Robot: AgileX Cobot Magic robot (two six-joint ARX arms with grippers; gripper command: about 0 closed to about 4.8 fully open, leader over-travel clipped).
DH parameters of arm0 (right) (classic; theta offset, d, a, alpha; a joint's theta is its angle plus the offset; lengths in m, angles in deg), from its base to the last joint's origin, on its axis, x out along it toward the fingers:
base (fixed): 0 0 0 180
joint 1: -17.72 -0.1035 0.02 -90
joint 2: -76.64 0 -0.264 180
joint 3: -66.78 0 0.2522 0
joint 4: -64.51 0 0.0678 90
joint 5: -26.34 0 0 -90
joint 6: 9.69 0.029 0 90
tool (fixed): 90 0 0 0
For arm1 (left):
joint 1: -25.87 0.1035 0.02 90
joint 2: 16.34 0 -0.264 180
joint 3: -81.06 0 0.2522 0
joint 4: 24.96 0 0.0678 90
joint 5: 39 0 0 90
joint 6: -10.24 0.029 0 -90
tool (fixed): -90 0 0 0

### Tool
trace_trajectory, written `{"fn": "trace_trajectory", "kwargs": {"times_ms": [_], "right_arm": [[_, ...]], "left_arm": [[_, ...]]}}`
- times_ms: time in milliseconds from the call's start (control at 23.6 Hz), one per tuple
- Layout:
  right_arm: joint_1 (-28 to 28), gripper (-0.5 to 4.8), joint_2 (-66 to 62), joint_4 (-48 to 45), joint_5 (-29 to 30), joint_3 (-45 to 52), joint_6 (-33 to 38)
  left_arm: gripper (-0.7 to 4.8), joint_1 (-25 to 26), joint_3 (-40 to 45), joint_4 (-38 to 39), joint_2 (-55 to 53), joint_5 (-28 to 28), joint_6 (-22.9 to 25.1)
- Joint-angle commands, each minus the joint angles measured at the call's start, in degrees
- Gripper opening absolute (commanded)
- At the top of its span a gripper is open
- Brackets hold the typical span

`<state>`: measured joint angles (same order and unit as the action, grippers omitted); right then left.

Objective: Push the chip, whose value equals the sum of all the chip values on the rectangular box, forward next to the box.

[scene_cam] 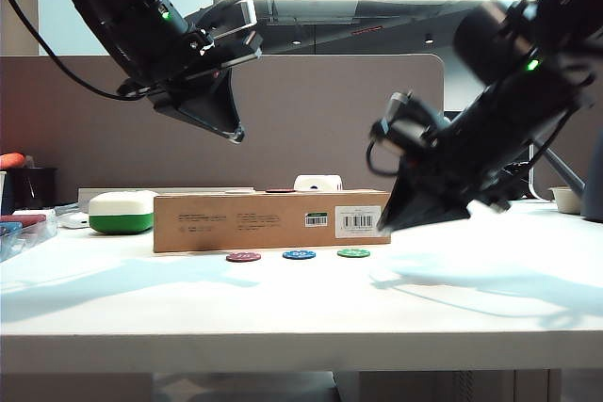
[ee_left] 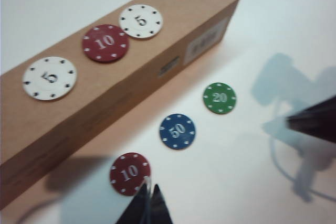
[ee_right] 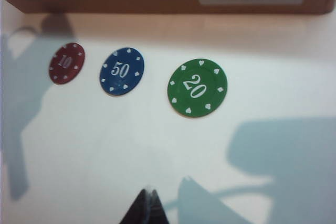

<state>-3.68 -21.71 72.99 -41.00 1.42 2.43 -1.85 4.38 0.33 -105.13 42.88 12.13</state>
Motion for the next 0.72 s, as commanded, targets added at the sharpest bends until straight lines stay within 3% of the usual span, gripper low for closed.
{"fn": "trace_trajectory", "kwargs": {"times_ms": [42, 466, 720], "right_arm": [[-1.2, -0.08, -3.6, -0.6, 1.3, -2.6, -0.2], [-1.4, -0.08, -9.3, -1.5, -0.6, -5.5, -0.4], [-1.4, -0.08, -11.4, -2.3, -2.1, -7.1, -0.4]], "left_arm": [[-0.05, -0.1, -0.1, -0.8, 0.2, -3.8, 0.2], [-0.05, -0.1, -0.1, -2.8, 0.2, -3.4, 0.2], [-0.05, -0.1, -0.1, -5.6, 0.2, 0.9, 0.2]]}}
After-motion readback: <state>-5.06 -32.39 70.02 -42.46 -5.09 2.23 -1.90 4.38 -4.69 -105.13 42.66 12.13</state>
